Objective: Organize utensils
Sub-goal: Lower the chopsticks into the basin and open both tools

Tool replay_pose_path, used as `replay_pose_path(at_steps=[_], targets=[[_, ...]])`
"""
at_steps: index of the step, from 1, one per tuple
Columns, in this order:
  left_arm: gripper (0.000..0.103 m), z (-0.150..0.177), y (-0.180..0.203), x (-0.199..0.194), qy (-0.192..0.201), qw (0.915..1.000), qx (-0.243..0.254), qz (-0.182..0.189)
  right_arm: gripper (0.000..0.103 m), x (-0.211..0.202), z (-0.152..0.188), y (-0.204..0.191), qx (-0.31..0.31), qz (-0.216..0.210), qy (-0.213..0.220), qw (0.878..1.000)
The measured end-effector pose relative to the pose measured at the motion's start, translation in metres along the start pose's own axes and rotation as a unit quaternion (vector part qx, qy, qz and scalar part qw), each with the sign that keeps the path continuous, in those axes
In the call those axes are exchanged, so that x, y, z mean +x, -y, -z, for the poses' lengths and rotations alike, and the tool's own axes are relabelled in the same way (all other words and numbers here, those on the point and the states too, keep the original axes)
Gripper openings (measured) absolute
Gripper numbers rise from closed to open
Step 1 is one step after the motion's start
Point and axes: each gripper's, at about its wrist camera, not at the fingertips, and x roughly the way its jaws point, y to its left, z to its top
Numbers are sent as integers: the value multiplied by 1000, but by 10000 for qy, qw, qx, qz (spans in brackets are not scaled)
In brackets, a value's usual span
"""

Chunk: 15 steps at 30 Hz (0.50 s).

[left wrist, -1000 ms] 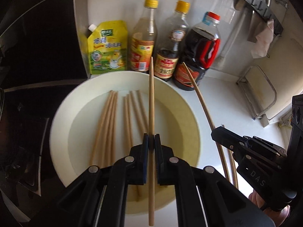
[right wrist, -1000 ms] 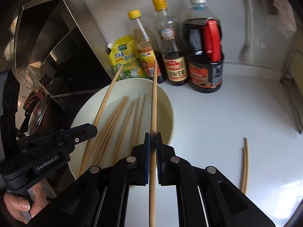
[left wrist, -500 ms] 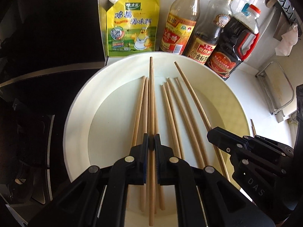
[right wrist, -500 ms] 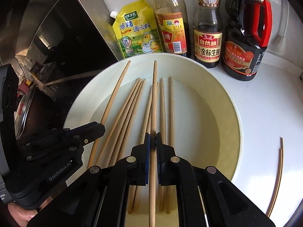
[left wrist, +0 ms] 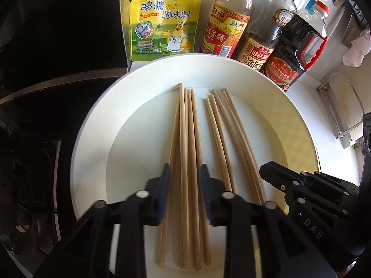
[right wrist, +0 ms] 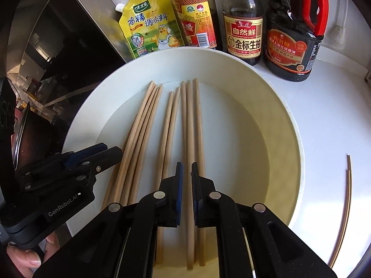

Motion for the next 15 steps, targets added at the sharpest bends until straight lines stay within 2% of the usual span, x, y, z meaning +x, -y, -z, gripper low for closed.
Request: replay_pose_path(at_steps=[15], targets=[[35,8,0,-32,274,9996,15,-59,7,-32,15,-2,-91,52,294,9995]])
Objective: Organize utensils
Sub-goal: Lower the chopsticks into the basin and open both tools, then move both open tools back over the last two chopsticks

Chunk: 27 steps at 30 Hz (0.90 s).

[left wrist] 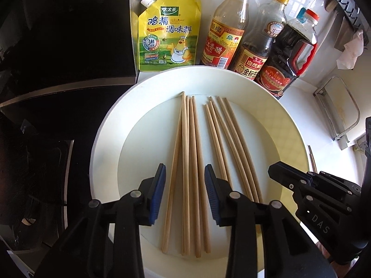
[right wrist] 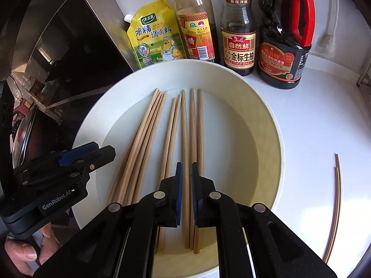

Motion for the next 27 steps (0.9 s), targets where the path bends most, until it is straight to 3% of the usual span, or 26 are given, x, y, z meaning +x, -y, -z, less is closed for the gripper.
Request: replay_pose_path(at_steps=[17,27], targets=[[37,32,25,-37,317,9994,80,-124,7,-37,34,9,-44,-49,178,9998],[44,53,65,-43,306,9995,100,-19,12,-73,59,47,0,69,350,9994]])
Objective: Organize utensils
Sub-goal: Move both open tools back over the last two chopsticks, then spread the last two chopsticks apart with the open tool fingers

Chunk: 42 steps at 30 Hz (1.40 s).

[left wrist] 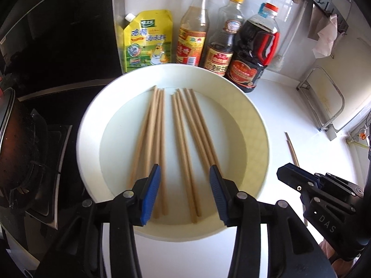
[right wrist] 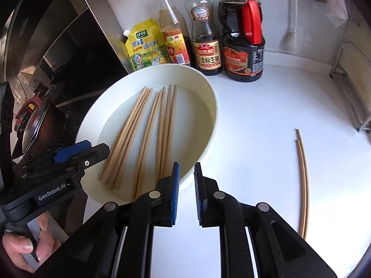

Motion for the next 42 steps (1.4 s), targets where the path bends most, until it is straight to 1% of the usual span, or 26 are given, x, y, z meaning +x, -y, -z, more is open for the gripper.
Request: replay_pose_path(at_steps=[3,4,5,6,8,15,19,23,26,28,34,42], targets=[[45,5,21,1,-29,9999,51,86,13,-12,8,24,130,136,47,9998],[48,6,29,2,-38,9999,68,116,14,-16,12,33,170,209,61,9996],[51,8,36,3,-47,9998,79,148,16,-19,15,42,212,285,74,9993],[52,9,44,4,-53,9998,84,193,21,-22,19,51,252,362,83,9990],[54,12,59,6,-61,9995,103,291,24,-27,27,70,298,562,120,9979],[56,22,114,15,-78,9984,283,480,24,-31,59,136,658,877,-27,9940],[60,27,137,19,-59,9980,327,533,24,-28,73,163,716,944,-131,9929],[62,35,158,26,-100,9980,328,522,24,-14,79,174,572,949,-283,9934],[62,41,169,34,-188,9981,385,451,24,-7,82,177,489,802,-307,9951],[62,45,174,38,-229,9981,383,419,24,-4,82,177,354,804,-324,9956],[62,53,177,50,-320,9987,283,279,24,8,83,181,181,659,-378,9970],[62,59,181,58,-367,9989,237,156,24,18,88,173,-159,710,-396,9966]])
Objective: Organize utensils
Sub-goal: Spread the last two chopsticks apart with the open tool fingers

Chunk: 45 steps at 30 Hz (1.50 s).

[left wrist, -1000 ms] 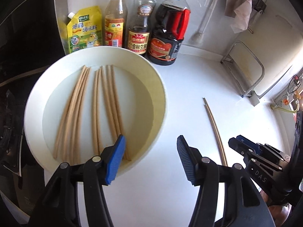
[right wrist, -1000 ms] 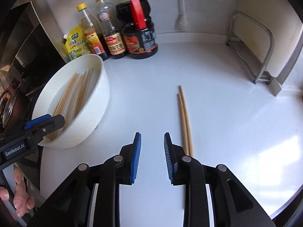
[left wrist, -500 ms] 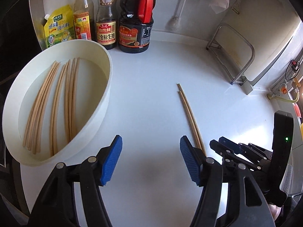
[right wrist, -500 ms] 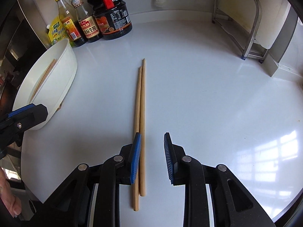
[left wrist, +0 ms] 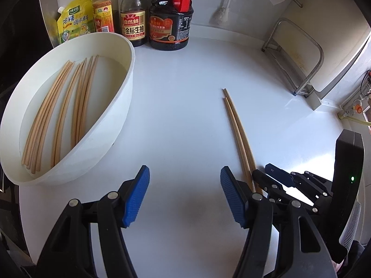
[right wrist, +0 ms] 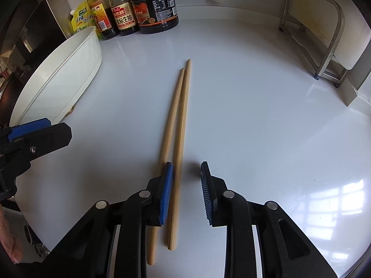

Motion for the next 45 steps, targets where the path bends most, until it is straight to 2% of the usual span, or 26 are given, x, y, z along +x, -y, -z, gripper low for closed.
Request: replay_pose_path(at_steps=[5,8,11,18,28,31,33,45], targets=[[62,2,2,5,-51,10000,6,-16,23,1,0,-11,-238,27,42,9997],[62,2,4,8,-68,10000,2,-10,7,2,-1,-16,-355,52,74,9993],[62,3,6,11,-104,9999,3,19,6,2,0,-15,-364,-7,99,9993],[62,7,17,25,-262,9997,23,30,6,-6,12,8,-154,-56,104,9998],[63,10,18,43,-171,9997,-63,-150,6,-20,30,50,236,92,125,9996],[63,10,17,45,-125,9996,-81,-222,8,-21,31,54,273,-8,128,9995],[63,11,16,44,-77,9995,-55,-311,16,-22,29,55,332,-3,166,9993],[66,12,3,40,-27,9985,-213,-502,17,-16,21,55,220,190,209,9994]])
